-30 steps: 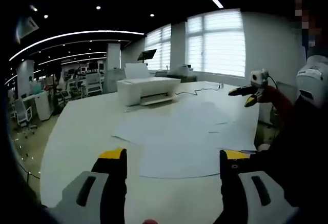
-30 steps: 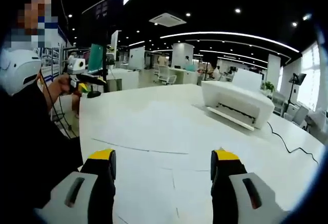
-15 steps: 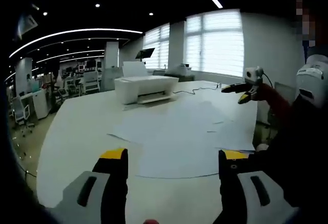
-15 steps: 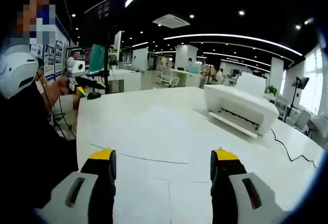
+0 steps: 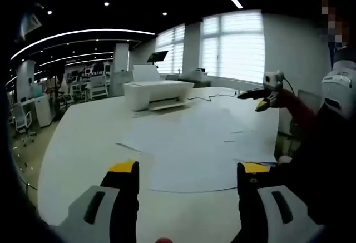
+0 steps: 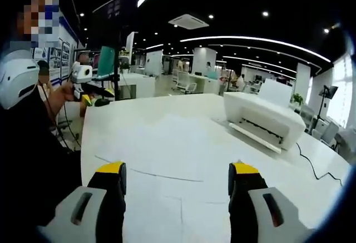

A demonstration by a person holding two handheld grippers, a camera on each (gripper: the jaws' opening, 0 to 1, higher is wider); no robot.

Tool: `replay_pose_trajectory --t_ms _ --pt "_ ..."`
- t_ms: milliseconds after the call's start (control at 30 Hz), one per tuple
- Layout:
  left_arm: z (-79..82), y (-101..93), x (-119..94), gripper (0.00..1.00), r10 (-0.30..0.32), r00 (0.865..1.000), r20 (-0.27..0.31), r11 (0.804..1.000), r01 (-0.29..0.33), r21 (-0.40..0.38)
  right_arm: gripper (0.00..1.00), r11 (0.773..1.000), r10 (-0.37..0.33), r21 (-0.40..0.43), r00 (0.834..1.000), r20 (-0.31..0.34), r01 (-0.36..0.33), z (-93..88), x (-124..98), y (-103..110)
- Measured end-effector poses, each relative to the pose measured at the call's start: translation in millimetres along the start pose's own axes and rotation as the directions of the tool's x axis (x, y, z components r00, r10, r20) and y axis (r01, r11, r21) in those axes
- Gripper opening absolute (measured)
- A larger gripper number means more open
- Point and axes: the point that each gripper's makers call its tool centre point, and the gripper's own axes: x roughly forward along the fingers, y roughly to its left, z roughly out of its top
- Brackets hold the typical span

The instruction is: Organize the stack of printing papers by aligning and flattening the scattered papers on the table

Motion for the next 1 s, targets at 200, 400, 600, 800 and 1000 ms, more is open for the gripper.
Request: replay_pose_trajectory --t_ms 200,400,600,800,1000 --pt "-0.6 -0.4 0.7 0.75 -0.002 1.000 -0.001 1.000 0.002 -0.001 0.71 1.000 0.000 -0.007 1.000 0.001 0.000 3.0 1.8 -1.5" --pt "-1.8 -0.7 1.1 0.75 -0.003 1.000 -0.005 1.000 0.003 -0.002 0.71 1.000 0.001 -0.013 1.000 0.001 -0.001 5.4 3.5 -3.2" --pt "-2.4 -1.9 2.2 0.75 -0.006 1.000 -0.006 1.000 0.006 -0.004 0.71 1.000 0.001 -0.018 1.000 0.001 -0.001 7.7 5.3 -4.3" --pt "-3.9 -2.6 2.8 0.75 -0.008 1.000 -0.009 1.000 0.008 -0.006 0.71 1.000 0.005 -0.026 1.000 0.001 -0.005 10.4 8.2 -4.7" --pt "-4.1 -2.1 2.8 0.75 -0.007 1.000 -0.009 1.000 0.007 -0.007 0.71 0.999 0.010 -0.037 1.000 0.004 -0.009 15.5 11.4 -5.8"
